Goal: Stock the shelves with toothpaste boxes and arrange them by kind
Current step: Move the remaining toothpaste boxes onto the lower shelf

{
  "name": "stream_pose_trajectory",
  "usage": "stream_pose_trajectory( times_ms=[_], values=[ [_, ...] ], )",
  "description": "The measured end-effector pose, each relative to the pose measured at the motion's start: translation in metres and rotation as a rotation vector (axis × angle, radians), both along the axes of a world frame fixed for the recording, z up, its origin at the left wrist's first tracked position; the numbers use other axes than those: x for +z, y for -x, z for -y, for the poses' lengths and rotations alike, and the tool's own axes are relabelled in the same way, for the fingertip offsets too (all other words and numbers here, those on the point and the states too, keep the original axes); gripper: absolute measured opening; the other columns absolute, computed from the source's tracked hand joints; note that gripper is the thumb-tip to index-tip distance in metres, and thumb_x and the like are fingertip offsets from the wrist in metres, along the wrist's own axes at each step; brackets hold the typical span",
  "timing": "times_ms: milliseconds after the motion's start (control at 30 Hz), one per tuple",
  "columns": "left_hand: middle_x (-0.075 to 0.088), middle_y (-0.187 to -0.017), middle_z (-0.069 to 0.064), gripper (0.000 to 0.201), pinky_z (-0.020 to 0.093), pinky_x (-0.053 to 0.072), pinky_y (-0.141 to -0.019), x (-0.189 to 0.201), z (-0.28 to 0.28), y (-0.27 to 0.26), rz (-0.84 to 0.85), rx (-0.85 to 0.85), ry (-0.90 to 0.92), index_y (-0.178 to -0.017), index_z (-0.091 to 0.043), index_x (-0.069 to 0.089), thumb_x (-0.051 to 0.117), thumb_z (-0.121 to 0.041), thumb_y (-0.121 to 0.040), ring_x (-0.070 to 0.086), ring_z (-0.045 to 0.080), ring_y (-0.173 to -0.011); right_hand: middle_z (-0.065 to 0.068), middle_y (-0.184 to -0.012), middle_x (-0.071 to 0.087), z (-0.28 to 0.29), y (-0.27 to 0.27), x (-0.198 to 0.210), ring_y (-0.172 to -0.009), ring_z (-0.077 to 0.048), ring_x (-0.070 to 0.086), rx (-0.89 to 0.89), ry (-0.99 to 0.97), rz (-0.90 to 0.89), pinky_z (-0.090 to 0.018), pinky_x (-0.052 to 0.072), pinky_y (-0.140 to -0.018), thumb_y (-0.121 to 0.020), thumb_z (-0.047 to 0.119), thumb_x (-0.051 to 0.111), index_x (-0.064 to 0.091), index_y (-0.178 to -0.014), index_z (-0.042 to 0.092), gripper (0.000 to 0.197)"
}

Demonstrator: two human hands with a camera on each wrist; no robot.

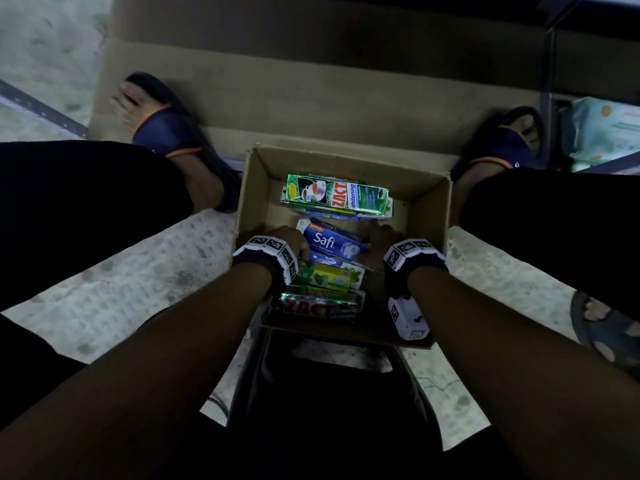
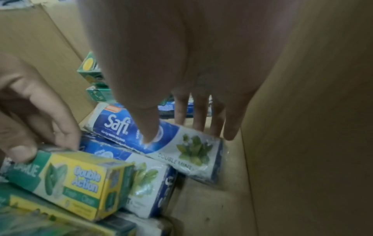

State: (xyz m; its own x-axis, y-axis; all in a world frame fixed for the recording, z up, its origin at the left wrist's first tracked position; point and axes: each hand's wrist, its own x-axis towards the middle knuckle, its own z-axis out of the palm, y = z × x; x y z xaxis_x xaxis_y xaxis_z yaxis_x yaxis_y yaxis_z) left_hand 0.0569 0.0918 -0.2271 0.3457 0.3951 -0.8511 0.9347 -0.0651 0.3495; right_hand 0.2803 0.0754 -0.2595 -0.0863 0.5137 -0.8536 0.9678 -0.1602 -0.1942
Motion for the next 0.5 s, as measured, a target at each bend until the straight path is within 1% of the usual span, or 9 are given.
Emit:
stream_pose_trajectory(
  times_ms=[67, 100, 133, 200, 333, 400, 433, 467, 500],
  values=[
    [0.055, -0.137, 0.013, 0.029, 0.038, 0.046, -0.100, -0.001, 0.002, 0.003, 0.006, -0.019, -0.046, -0.125, -0.014, 0.065, 0.058, -0.008, -0.098, 0.057, 0.034, -0.114, -0.010, -0.159, 0.025, -0.001, 0.000, 0.007, -0.140, -0.035, 0.036, 0.058, -0.051, 0.004, -0.048, 0.031, -0.115, -0.095, 0.055, 0.053, 0.020, -0.156, 0.025, 0.075],
    [0.057, -0.135, 0.012, 0.028, 0.038, 0.048, -0.098, -0.002, 0.003, 0.004, 0.018, -0.025, -0.068, -0.123, -0.015, 0.066, 0.059, -0.008, -0.097, 0.059, 0.033, -0.112, -0.007, -0.159, 0.029, -0.002, 0.000, 0.008, -0.141, -0.034, 0.035, 0.086, -0.082, 0.007, -0.048, 0.027, -0.117, -0.097, 0.054, 0.052, 0.026, -0.155, 0.030, 0.068],
    [0.059, -0.133, 0.011, 0.027, 0.037, 0.049, -0.097, -0.003, 0.004, 0.005, 0.024, -0.029, -0.084, -0.121, -0.016, 0.068, 0.060, -0.008, -0.096, 0.060, 0.033, -0.110, -0.004, -0.157, 0.034, -0.003, 0.000, 0.012, -0.140, -0.032, 0.036, 0.095, -0.101, 0.004, -0.047, 0.028, -0.117, -0.097, 0.052, 0.052, 0.030, -0.153, 0.034, 0.062],
    [0.061, -0.130, 0.009, 0.025, 0.034, 0.051, -0.093, -0.006, 0.006, 0.009, 0.042, -0.034, -0.118, -0.117, -0.019, 0.070, 0.061, -0.010, -0.095, 0.062, 0.030, -0.107, -0.002, -0.151, 0.043, -0.003, 0.001, 0.017, -0.135, -0.031, 0.043, 0.095, -0.132, 0.006, -0.044, 0.035, -0.114, -0.098, 0.049, 0.052, 0.036, -0.150, 0.037, 0.056],
    [0.061, -0.131, 0.007, 0.023, 0.039, 0.051, -0.096, -0.003, 0.012, 0.013, 0.069, -0.011, -0.146, -0.112, -0.023, 0.072, 0.072, -0.023, -0.088, 0.061, 0.030, -0.111, -0.007, -0.149, 0.047, 0.002, 0.004, 0.030, -0.129, -0.032, 0.049, 0.117, -0.215, 0.031, -0.042, 0.045, -0.106, -0.103, 0.035, 0.047, 0.040, -0.150, 0.030, 0.048],
    [0.059, -0.134, 0.008, 0.024, 0.041, 0.048, -0.099, -0.001, 0.013, 0.016, 0.077, 0.025, -0.152, -0.111, -0.021, 0.072, 0.073, -0.022, -0.088, 0.058, 0.032, -0.115, -0.009, -0.145, 0.051, 0.003, 0.006, 0.037, -0.123, -0.031, 0.054, 0.128, -0.251, 0.050, -0.042, 0.048, -0.102, -0.104, 0.029, 0.045, 0.045, -0.147, 0.023, 0.044],
    [0.058, -0.135, 0.008, 0.023, 0.038, 0.046, -0.100, -0.004, 0.014, 0.018, 0.084, 0.040, -0.151, -0.112, -0.019, 0.071, 0.072, -0.020, -0.089, 0.057, 0.032, -0.116, -0.010, -0.141, 0.054, 0.004, 0.006, 0.038, -0.120, -0.031, 0.056, 0.132, -0.262, 0.072, -0.042, 0.049, -0.101, -0.104, 0.029, 0.045, 0.048, -0.144, 0.020, 0.042],
    [0.057, -0.135, 0.009, 0.023, 0.032, 0.044, -0.099, -0.004, 0.014, 0.019, 0.075, 0.054, -0.140, -0.114, -0.017, 0.070, 0.070, -0.017, -0.091, 0.056, 0.031, -0.116, -0.012, -0.138, 0.055, 0.005, 0.007, 0.042, -0.118, -0.031, 0.057, 0.135, -0.266, 0.088, -0.042, 0.049, -0.100, -0.104, 0.030, 0.045, 0.051, -0.142, 0.018, 0.040],
    [0.057, -0.134, 0.011, 0.024, 0.024, 0.043, -0.094, -0.007, 0.016, 0.019, 0.072, 0.073, -0.139, -0.116, -0.012, 0.069, 0.066, -0.015, -0.093, 0.057, 0.030, -0.112, -0.012, -0.139, 0.054, 0.007, 0.005, 0.040, -0.120, -0.032, 0.055, 0.126, -0.280, 0.097, -0.041, 0.047, -0.101, -0.104, 0.030, 0.045, 0.051, -0.141, 0.015, 0.041]
  ],
)
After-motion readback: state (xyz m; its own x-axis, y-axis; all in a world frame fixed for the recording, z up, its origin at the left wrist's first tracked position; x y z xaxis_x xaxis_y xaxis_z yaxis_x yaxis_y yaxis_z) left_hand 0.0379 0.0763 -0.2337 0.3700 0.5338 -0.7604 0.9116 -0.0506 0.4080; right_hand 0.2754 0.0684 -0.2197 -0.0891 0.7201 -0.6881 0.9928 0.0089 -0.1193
